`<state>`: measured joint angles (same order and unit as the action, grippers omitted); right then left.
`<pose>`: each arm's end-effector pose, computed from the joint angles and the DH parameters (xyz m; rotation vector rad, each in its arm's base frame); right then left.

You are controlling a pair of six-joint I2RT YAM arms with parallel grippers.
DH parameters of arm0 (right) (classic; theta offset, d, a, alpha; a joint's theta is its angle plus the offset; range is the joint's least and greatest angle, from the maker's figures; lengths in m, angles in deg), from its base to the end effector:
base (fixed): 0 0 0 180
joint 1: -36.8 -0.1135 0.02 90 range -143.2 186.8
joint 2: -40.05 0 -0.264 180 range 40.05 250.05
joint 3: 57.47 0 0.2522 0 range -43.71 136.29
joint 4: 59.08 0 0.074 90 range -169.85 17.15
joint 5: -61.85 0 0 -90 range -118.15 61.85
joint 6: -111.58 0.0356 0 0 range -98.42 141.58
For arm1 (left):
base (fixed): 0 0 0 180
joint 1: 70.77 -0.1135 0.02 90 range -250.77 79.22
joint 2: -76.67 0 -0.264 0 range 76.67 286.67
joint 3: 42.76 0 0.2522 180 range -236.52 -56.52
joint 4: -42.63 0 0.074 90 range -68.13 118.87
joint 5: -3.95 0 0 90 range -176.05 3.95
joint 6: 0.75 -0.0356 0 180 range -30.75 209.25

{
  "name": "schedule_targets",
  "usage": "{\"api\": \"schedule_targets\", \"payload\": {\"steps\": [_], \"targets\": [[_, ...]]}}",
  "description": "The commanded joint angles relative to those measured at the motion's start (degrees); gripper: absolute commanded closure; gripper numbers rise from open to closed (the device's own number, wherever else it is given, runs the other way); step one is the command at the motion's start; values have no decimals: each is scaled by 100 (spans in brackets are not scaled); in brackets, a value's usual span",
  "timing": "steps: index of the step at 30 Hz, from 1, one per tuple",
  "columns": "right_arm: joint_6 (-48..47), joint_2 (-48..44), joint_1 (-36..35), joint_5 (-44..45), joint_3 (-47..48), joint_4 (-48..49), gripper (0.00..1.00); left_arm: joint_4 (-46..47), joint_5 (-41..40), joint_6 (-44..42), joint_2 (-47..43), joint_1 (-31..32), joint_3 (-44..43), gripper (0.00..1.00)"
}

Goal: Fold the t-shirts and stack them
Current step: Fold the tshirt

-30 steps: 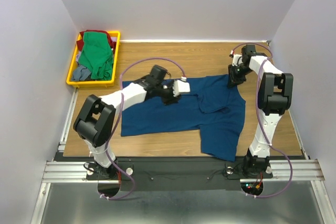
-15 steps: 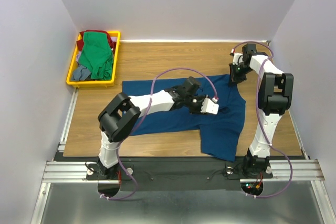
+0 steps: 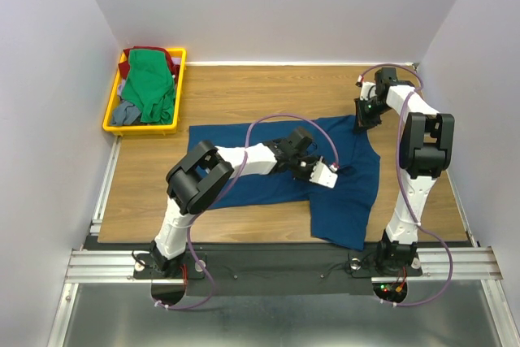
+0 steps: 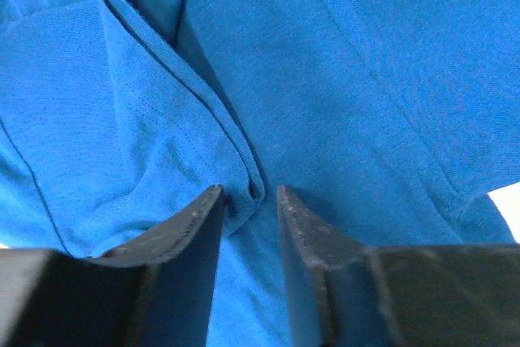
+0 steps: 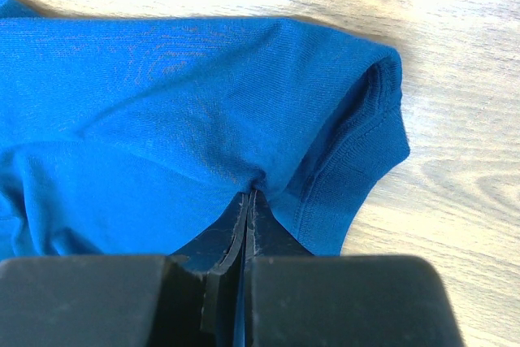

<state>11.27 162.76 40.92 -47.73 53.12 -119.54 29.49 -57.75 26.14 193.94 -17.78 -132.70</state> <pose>0.4412 -0.0198 0.1801 -0.2226 2.7609 0.4207 0.2545 -0.3656 0.1640 2.0046 0.9482 -0.4635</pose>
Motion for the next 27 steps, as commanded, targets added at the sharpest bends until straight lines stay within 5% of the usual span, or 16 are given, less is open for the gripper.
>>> {"api": "schedule_targets", "payload": {"steps": [1,10,25,27], "targets": [[-59,-151,36,-38,169,99,99,105,-105,-281,-12,9,-283,60],[-68,-99,36,6,204,99,99,61,9,-237,-310,-43,-195,100],[-200,-125,89,235,143,108,99,-1082,467,-721,-715,-210,297,100],[-252,-143,80,182,143,99,99,-1082,431,-615,-697,-307,244,80]]}}
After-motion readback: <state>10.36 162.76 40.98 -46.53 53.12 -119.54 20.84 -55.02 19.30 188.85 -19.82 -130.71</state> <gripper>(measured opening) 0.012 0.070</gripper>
